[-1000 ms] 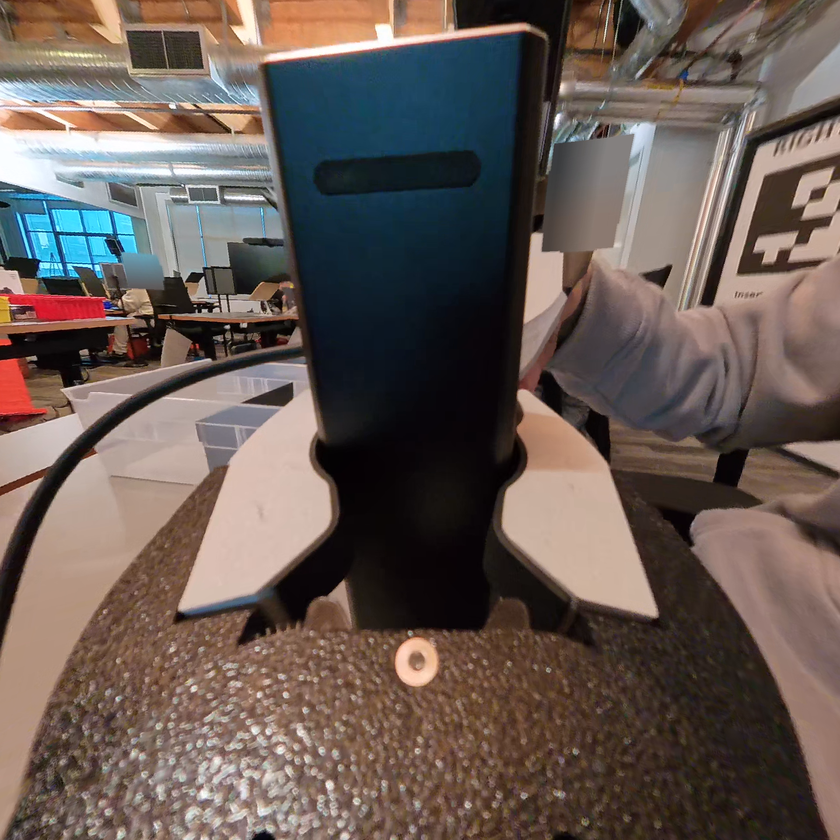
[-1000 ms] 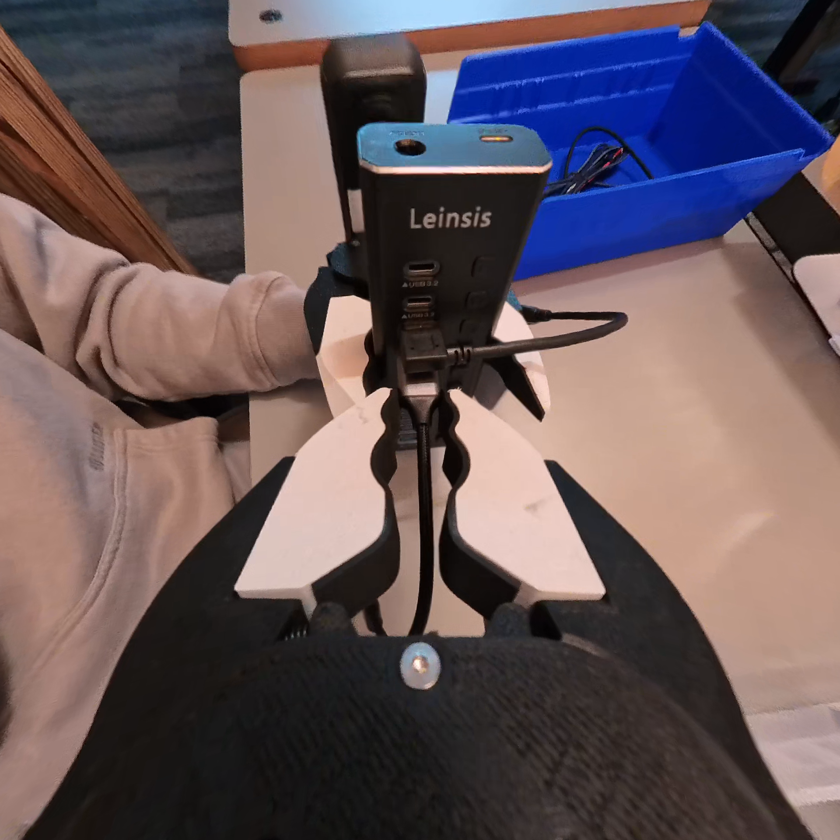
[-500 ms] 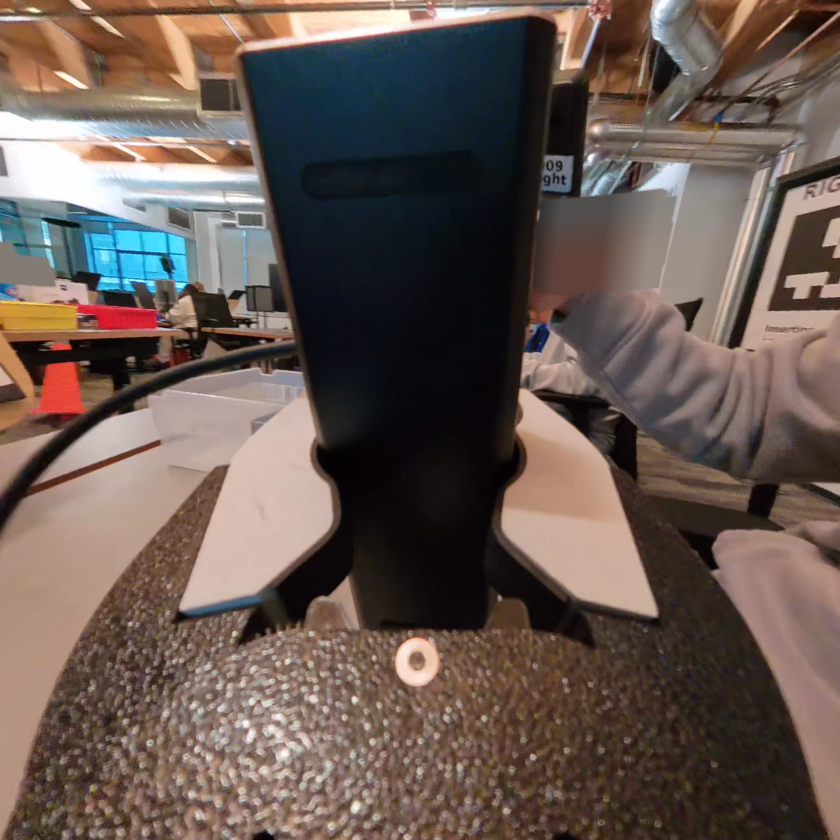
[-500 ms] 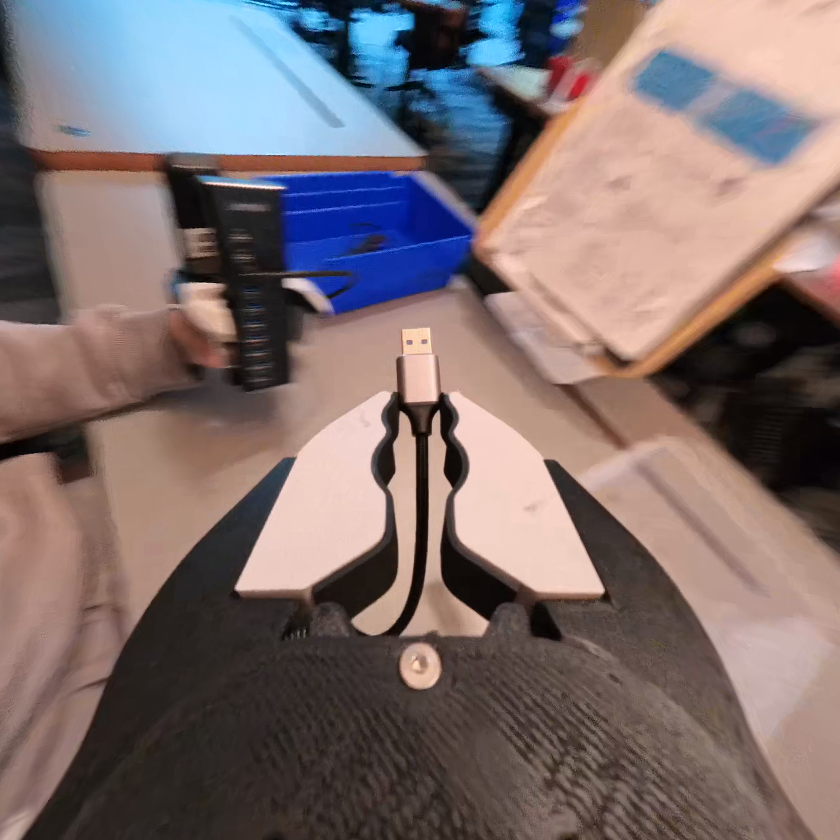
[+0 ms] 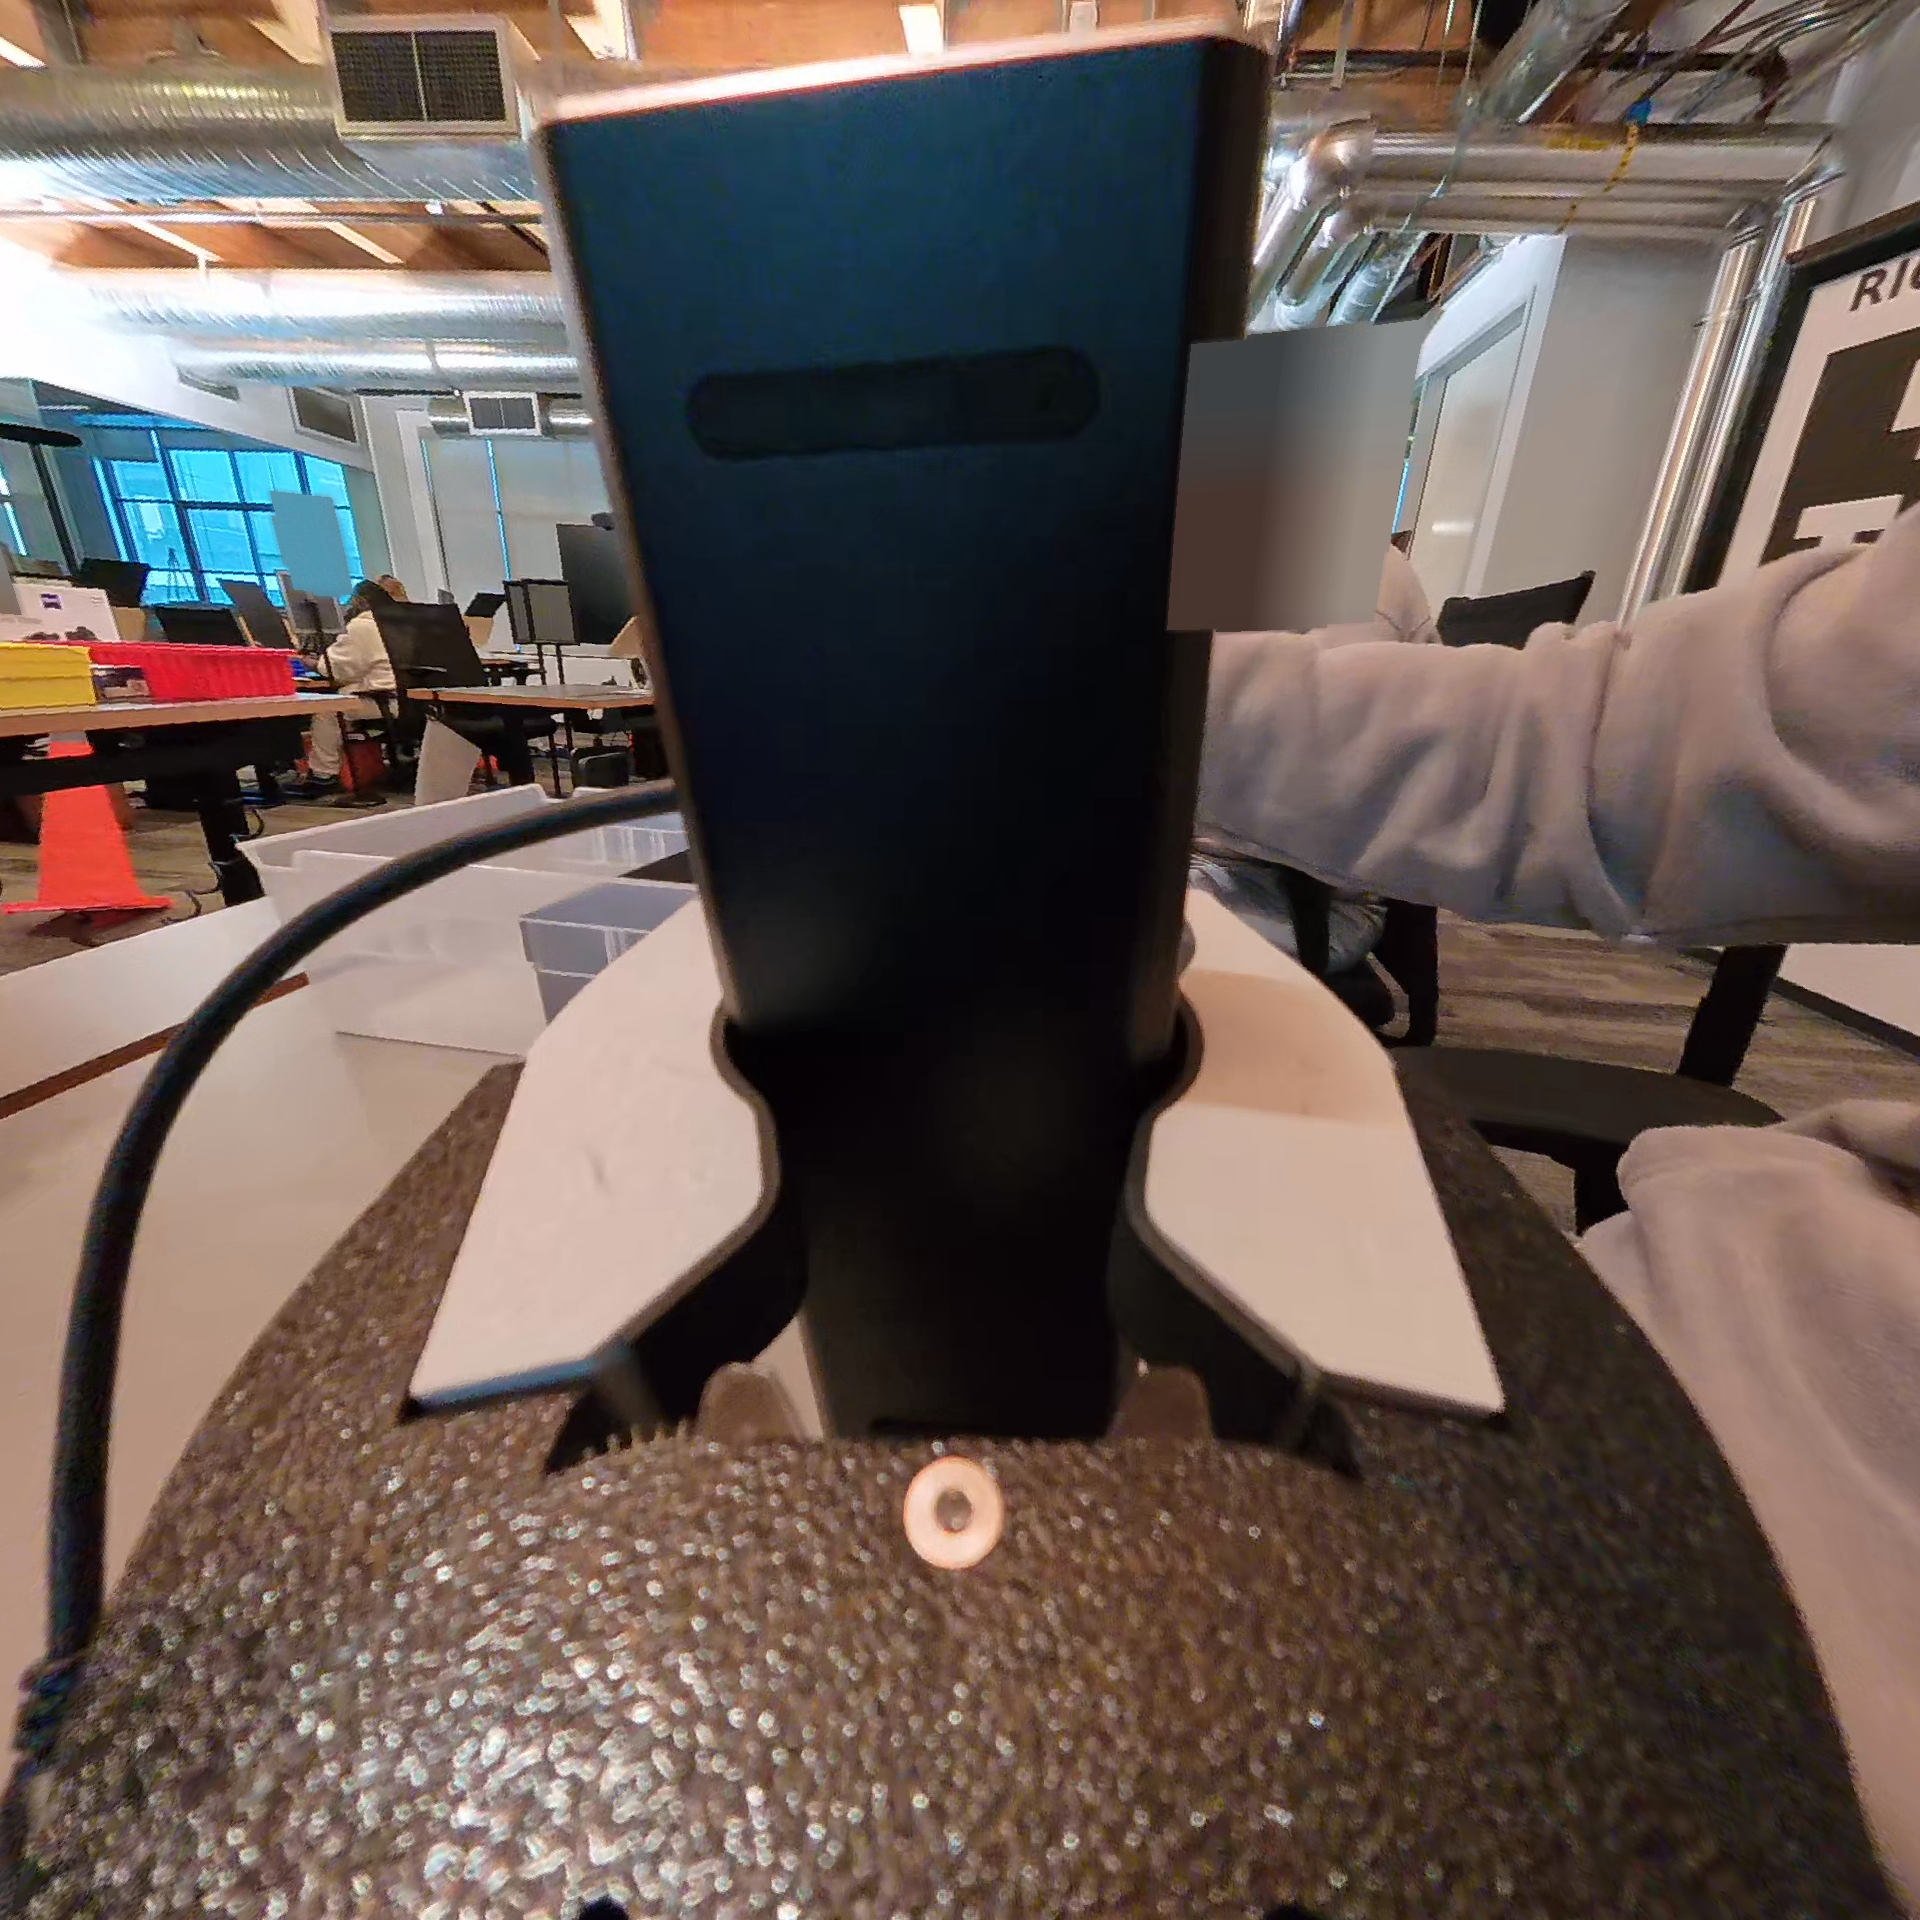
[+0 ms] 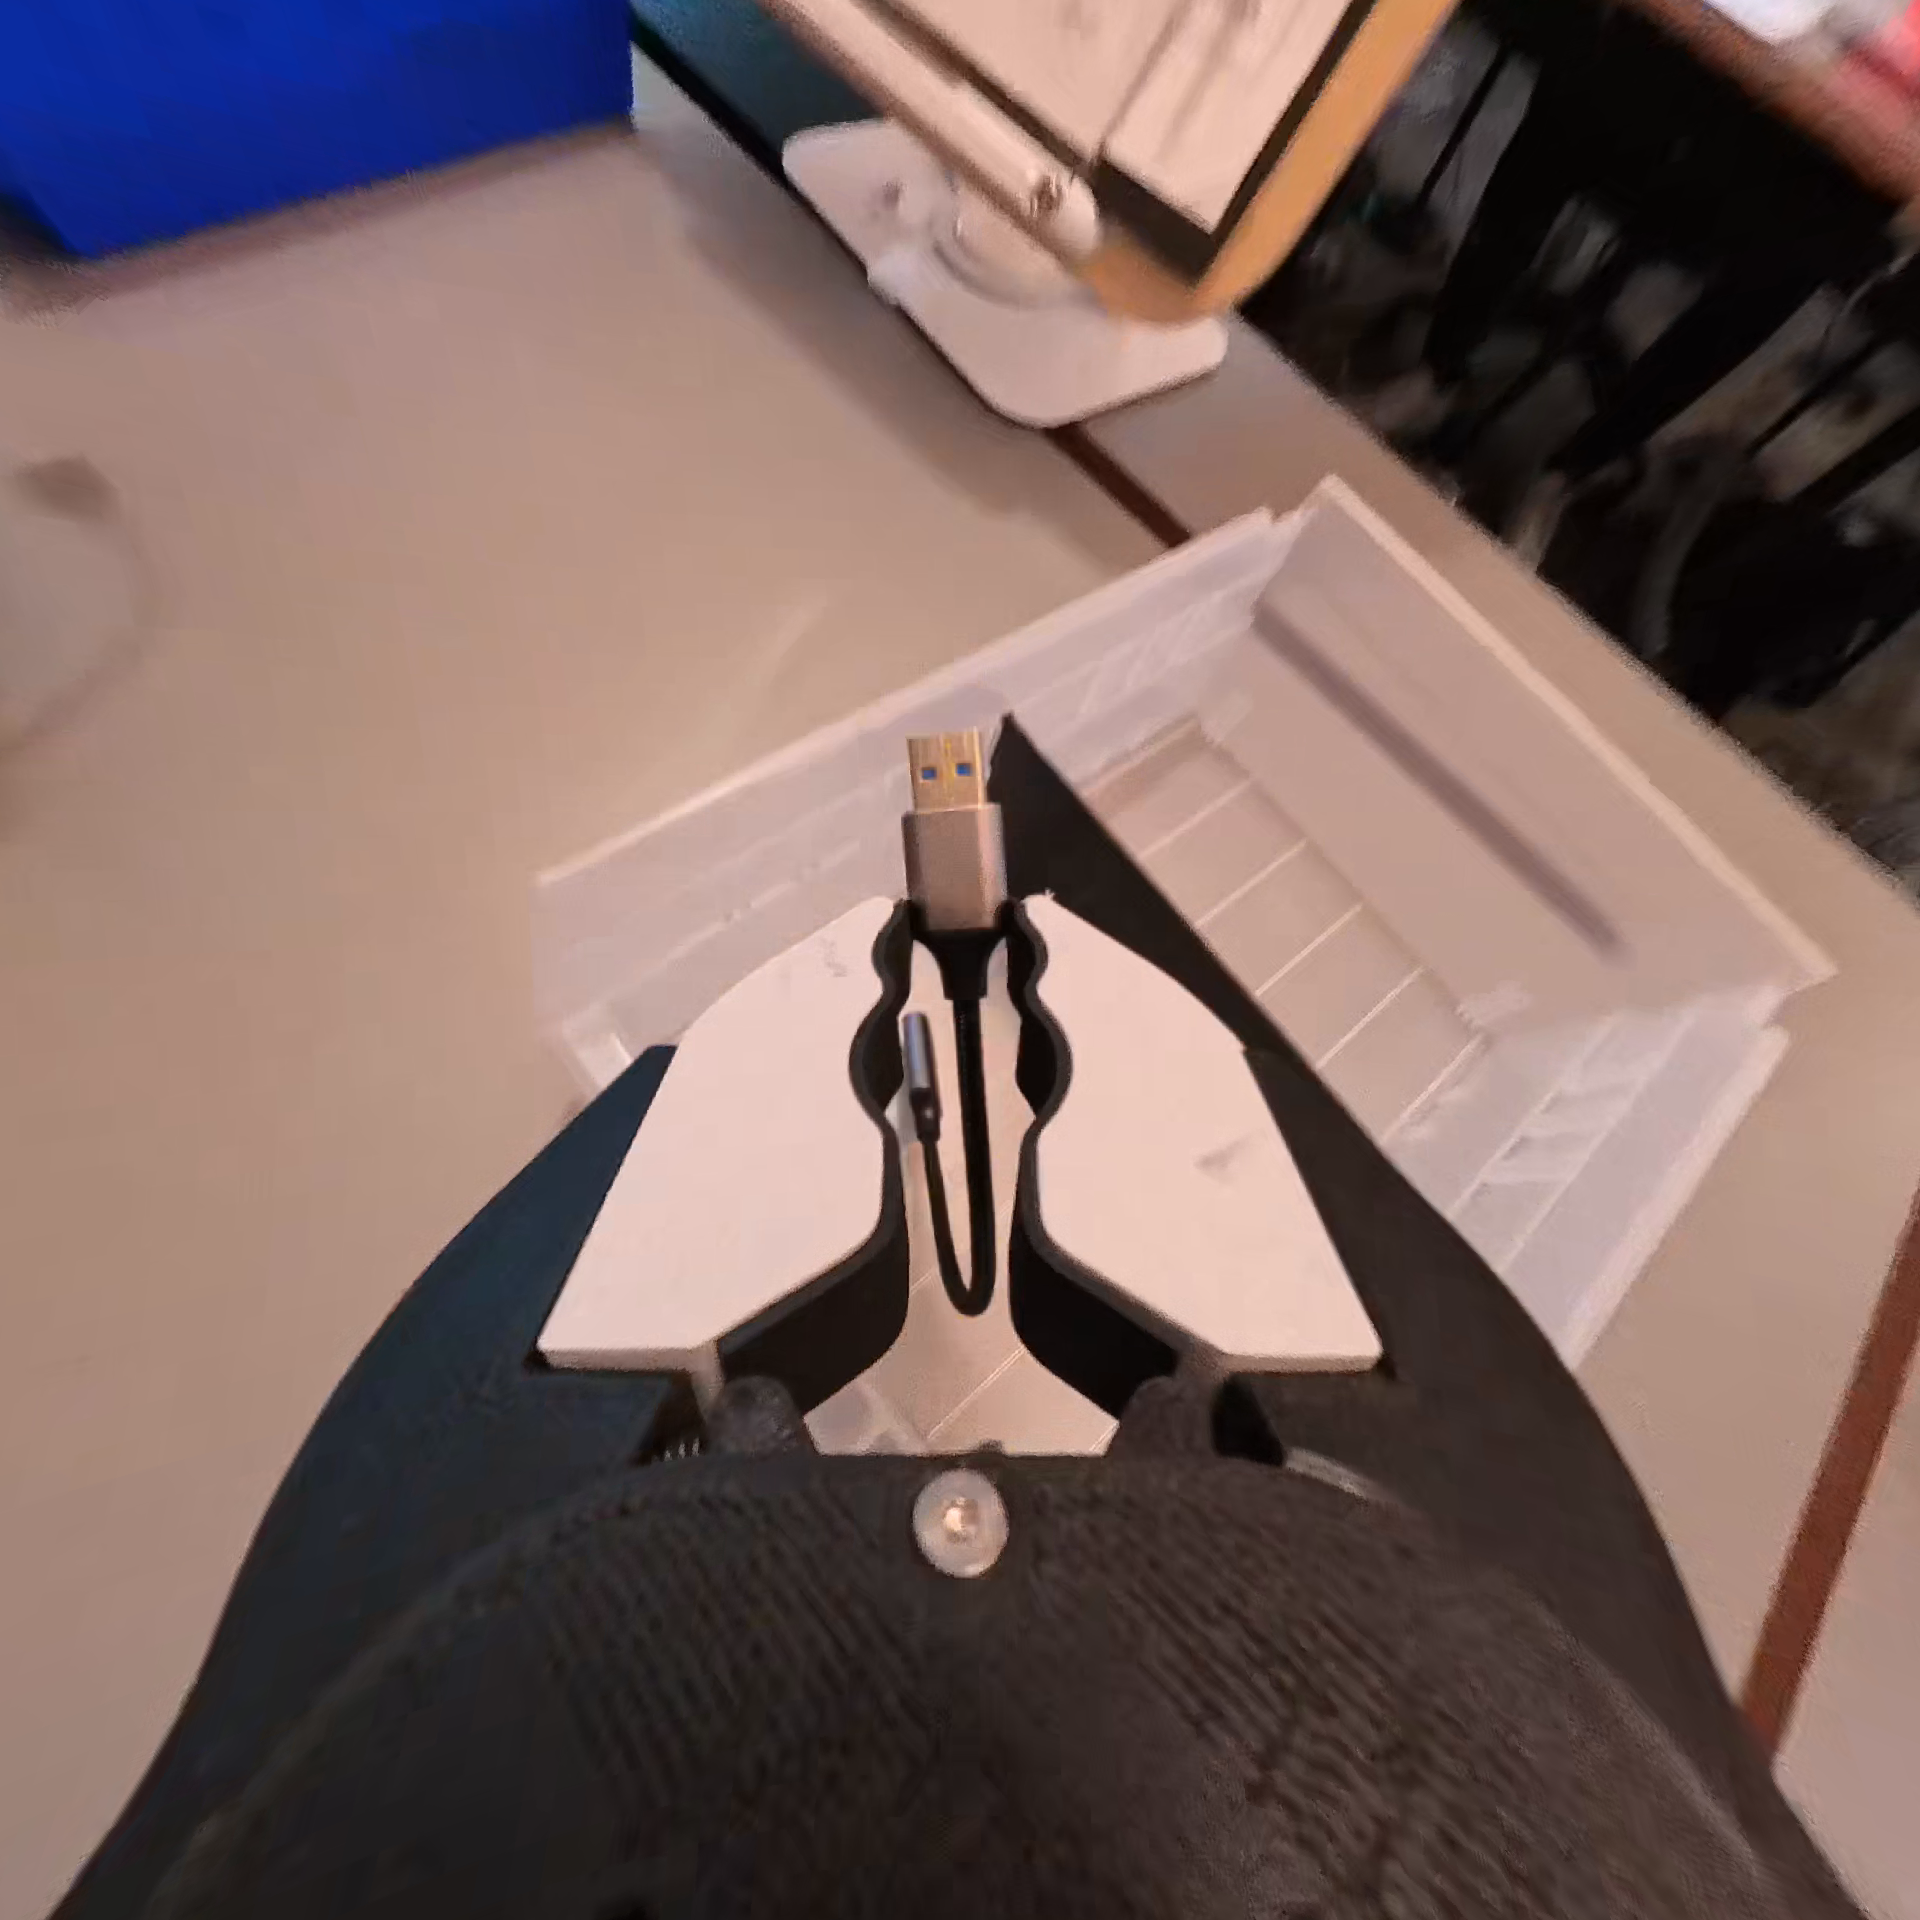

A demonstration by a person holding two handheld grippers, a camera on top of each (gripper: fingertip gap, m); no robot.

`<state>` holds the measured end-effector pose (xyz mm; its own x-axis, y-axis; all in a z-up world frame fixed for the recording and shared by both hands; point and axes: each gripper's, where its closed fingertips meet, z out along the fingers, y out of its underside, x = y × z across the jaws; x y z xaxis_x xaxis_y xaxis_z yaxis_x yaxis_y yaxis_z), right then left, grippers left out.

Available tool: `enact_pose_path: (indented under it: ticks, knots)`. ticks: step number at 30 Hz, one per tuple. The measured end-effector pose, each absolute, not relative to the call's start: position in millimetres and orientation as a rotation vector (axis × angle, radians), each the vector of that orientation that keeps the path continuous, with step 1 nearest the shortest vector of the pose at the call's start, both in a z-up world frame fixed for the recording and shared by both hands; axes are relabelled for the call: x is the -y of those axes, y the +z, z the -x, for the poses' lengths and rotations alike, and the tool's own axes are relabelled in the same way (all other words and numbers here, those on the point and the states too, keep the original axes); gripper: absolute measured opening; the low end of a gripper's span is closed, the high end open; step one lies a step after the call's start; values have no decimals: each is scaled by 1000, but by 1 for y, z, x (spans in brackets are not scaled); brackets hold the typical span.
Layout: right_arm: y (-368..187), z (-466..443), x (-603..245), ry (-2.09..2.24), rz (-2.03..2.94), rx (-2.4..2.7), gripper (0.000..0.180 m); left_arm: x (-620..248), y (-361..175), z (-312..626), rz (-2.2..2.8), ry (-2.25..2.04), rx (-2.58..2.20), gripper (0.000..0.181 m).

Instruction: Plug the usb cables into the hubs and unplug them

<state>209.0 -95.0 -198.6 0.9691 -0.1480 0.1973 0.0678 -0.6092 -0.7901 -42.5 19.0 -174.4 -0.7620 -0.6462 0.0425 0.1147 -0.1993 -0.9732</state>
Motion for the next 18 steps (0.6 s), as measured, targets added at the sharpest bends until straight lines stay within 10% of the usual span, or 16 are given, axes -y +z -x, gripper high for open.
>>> enact_pose_path:
  ticks: [1,9,18]
  knots:
    - [-206,-215,97,-281,2236,-97,18,-20,-174,42,624,-2004,-1564,73]
    - [-256,-279,151,-651,2661,-198,45,-23,-176,41,648,-2007,-1565,73]
    - [-274,-284,173,-871,2839,7,33,-20,-176,41,644,-2018,-1568,73]
